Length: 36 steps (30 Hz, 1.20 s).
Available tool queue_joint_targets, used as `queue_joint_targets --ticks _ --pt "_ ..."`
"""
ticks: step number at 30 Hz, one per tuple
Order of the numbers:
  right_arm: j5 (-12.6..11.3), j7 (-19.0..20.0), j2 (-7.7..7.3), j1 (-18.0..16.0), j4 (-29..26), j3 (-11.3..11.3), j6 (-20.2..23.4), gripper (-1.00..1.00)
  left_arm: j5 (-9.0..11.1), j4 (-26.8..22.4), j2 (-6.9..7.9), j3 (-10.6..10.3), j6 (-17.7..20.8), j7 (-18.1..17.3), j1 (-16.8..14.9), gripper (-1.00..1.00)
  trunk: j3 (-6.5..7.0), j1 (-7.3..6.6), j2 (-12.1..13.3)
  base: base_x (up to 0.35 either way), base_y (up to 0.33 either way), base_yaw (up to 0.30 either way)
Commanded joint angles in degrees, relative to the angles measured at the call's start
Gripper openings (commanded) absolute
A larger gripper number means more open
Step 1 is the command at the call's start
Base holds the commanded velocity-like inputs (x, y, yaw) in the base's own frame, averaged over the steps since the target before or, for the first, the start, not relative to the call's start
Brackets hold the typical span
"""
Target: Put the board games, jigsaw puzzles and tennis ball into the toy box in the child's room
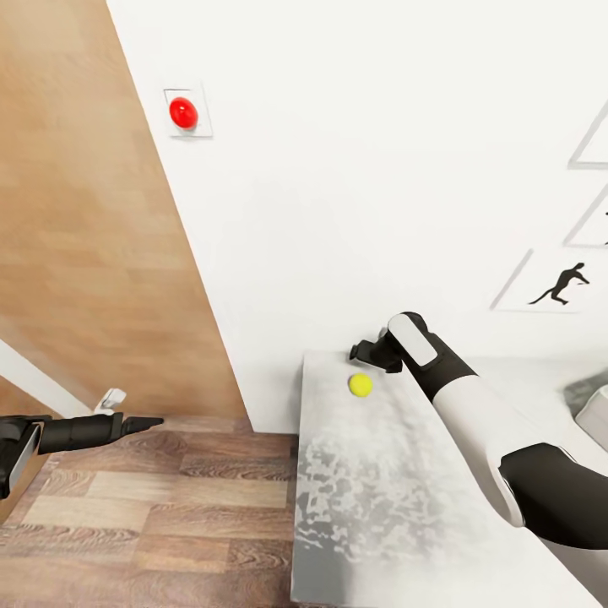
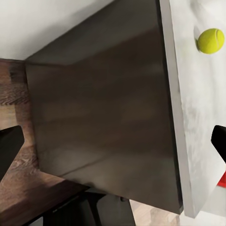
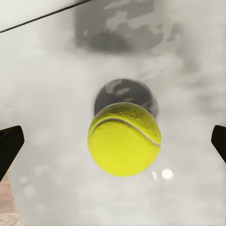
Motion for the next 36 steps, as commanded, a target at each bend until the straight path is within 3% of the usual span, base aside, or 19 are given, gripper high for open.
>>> queue_joint_targets --ticks 1,36 --pt "-0.6 -0.5 -0.07 -0.1 -0.1 0.3 0.0 1.00 -0.2 0.0 -0.01 0.1 0.6 -0.3 -0.1 1.00 -0.20 0.03 -0.1 0.000 0.000 0.000" --pt "-0.6 -0.3 -0.01 0.0 0.1 0.3 -0.1 1.00 -0.2 0.0 -0.01 0.1 0.6 -0.3 -0.1 1.00 -3.47 0.03 -0.1 0.000 0.000 0.000"
